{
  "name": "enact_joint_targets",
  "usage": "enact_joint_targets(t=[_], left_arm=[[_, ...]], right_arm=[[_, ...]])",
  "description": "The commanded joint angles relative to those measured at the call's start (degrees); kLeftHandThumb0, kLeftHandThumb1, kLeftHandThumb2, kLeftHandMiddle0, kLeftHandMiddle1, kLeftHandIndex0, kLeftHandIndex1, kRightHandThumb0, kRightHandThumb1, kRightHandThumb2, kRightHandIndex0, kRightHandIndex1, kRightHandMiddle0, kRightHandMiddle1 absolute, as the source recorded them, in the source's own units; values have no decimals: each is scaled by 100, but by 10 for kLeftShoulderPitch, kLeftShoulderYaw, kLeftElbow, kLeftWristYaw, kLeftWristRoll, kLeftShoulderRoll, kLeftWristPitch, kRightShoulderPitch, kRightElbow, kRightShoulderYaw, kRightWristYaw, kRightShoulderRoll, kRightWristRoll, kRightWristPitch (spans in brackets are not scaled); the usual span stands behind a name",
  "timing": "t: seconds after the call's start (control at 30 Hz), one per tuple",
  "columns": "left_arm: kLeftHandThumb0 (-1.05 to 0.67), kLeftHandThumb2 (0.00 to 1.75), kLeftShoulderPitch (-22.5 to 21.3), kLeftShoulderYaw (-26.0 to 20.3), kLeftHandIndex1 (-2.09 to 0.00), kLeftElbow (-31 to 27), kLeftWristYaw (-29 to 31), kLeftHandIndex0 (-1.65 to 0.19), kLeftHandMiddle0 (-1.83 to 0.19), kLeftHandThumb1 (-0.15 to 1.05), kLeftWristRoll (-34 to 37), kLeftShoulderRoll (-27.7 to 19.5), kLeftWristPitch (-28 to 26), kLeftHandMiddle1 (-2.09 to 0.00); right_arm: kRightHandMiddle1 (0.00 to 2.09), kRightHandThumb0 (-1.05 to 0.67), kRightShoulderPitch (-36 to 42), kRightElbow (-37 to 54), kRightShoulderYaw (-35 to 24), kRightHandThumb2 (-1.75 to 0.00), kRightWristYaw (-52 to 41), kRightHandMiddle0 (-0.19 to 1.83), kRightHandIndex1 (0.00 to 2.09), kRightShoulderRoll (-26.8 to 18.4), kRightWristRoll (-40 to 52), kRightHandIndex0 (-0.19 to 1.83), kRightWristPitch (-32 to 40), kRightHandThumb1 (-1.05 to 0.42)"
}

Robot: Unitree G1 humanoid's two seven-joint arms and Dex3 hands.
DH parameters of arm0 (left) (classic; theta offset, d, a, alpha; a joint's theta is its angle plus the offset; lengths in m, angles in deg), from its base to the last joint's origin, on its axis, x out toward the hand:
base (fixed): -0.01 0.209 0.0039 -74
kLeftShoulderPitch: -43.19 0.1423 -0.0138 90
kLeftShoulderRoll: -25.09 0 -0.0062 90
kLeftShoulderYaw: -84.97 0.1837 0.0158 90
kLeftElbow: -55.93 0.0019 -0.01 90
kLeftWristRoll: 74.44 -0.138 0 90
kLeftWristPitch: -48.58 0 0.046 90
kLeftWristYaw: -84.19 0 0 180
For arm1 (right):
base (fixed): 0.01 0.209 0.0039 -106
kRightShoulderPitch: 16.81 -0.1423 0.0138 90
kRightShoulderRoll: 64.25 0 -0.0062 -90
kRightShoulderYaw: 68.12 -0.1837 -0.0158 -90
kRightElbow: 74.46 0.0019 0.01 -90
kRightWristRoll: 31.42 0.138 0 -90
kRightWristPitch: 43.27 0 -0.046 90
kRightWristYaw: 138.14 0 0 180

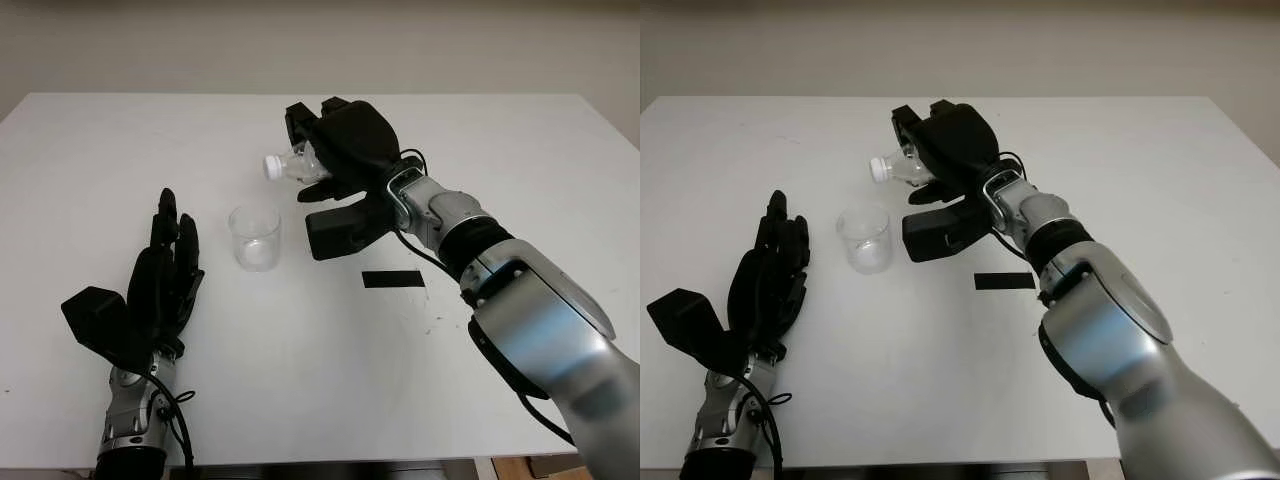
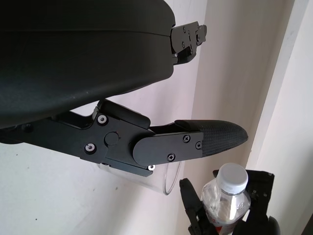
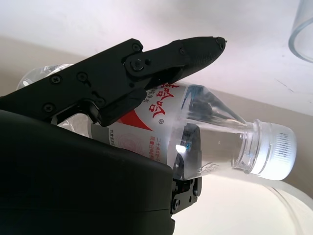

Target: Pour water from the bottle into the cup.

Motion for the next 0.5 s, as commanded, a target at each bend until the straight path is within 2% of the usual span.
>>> enact_joint_targets(t=[0.0,0.07,0.13,0.2,0.27,0.47], left_arm=[[-75,50,25,4,-5,14,-5,18,19,105,-3,10,-9,-5],[-75,50,25,3,-5,13,-4,18,19,105,1,12,-9,-5],[-75,49,26,3,-5,14,-4,18,19,105,3,14,-9,-5],[-75,49,26,3,-5,14,-4,18,19,105,2,16,-7,-5],[-75,48,27,2,-5,15,-2,18,19,105,3,17,-5,-5],[-76,47,28,2,-5,18,-3,19,19,105,0,18,1,-5]], right_arm=[[209,-44,-26,0,15,-24,20,72,209,3,-14,131,3,-105],[209,-44,-30,-3,31,-24,32,72,209,4,-31,131,8,-105],[209,-50,-34,-6,51,-15,43,51,209,5,-51,125,16,-105],[209,-52,-38,-9,74,-15,54,45,209,6,-74,122,28,-105],[209,-52,-40,-11,87,-24,61,45,209,7,-87,120,38,-105],[209,-49,-48,-15,130,-36,78,43,209,12,-127,123,48,-105]])
